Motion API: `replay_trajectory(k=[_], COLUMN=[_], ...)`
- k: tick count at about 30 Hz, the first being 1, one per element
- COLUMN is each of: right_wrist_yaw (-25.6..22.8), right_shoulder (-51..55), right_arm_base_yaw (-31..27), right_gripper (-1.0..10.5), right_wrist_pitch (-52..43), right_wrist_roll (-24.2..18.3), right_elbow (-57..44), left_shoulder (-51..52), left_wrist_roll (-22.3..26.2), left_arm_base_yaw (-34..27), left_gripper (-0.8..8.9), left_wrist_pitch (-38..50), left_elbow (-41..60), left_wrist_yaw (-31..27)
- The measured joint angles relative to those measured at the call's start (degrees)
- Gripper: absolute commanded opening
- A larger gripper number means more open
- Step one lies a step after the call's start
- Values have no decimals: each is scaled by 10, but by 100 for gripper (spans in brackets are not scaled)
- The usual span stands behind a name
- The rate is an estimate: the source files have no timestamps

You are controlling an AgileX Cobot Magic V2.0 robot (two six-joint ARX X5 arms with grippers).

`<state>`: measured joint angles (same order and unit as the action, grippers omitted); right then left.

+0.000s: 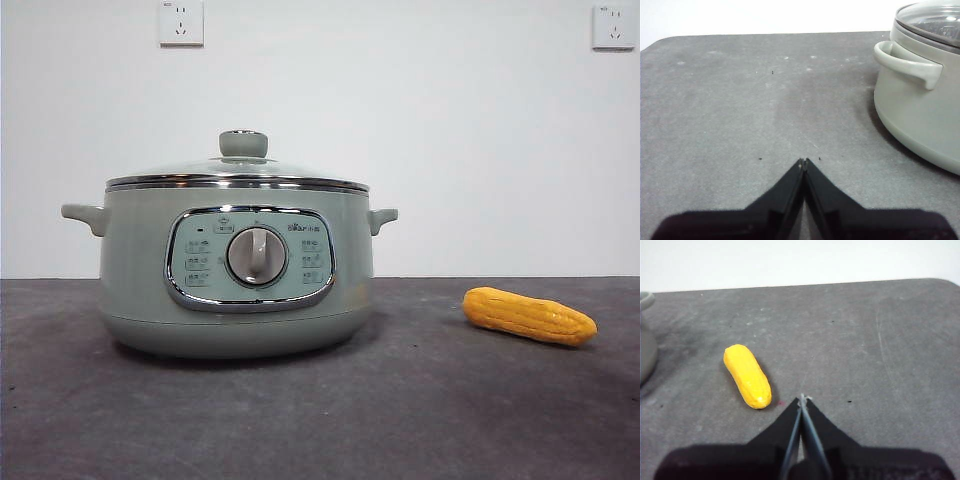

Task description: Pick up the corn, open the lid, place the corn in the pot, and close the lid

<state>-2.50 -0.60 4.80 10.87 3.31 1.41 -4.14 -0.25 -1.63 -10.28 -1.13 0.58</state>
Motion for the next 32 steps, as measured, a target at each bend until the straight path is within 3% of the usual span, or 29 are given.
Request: replay_trajectory(k=[7,14,21,32], right_wrist_yaw=[0,3,50,126], right_shoulder=[0,-9,-65,-240], right_arm_base_yaw=[0,0,0,0], right_gripper=[-8,-9,-9,-8], right_wrist_pitch=[-1,23,54,149], right_wrist_roll=[45,92,114,145], right_elbow=[0,35,115,286], left_shoulder=[0,-2,-27,-151], left_wrist_roll=[-4,-27,-41,-65], left_arm_base_yaw=[0,0,0,0], left_gripper=[-4,-5,-5,-5], left_wrist_pitch=[0,0,0,1], left_elbow=[0,-12,-57,-160], left_wrist_yaw=[6,70,127,246])
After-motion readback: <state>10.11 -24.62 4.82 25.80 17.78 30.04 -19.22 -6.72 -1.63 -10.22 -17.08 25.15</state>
